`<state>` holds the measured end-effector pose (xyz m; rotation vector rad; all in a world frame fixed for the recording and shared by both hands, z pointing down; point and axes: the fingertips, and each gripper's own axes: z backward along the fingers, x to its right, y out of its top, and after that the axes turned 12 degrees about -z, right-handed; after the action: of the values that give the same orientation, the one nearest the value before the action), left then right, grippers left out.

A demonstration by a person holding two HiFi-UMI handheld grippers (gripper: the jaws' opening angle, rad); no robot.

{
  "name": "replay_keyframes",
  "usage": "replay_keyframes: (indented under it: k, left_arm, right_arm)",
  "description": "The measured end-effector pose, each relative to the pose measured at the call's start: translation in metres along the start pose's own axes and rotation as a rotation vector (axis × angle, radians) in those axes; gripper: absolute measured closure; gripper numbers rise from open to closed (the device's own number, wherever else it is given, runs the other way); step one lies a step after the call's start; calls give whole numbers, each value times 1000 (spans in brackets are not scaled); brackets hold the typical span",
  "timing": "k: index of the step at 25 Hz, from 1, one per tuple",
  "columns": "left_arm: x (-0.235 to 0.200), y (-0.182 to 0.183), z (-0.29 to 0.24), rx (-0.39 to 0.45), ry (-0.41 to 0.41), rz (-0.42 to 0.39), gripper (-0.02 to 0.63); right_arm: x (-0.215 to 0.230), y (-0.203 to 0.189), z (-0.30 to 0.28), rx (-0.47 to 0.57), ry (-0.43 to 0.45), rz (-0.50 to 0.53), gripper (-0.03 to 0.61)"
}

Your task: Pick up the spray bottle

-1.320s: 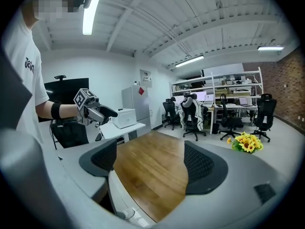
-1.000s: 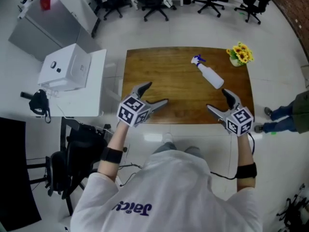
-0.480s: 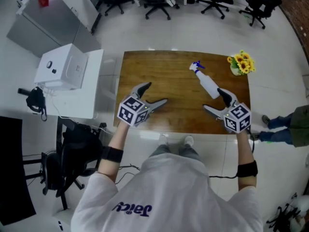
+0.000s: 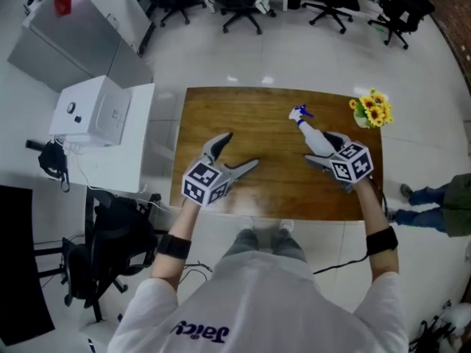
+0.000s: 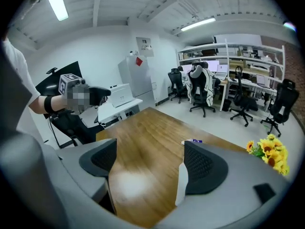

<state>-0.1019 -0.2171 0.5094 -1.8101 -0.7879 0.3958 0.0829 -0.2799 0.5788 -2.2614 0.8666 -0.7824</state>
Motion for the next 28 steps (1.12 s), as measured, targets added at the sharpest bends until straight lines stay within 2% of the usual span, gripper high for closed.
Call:
replay_keyframes:
  k: [5, 11, 16, 25, 28]
  left_arm:
    - [-2, -4, -6, 10, 4, 10, 178]
    - [-4, -12, -7, 17, 30, 31, 179]
    - [-8, -14, -8, 36, 51, 53, 179]
    - [-12, -28, -5, 1, 58, 70, 178]
    - [-13, -33, -7, 18, 65, 81, 178]
  right_arm:
    - [47, -3, -51, -116, -43, -27, 127]
    - [95, -14, -111, -291, -100, 1, 129]
    - [123, -24, -152, -406, -124, 13, 129]
    - [167, -47, -200, -567, -179, -4, 133]
    - [176, -57, -208, -623, -198, -10, 162]
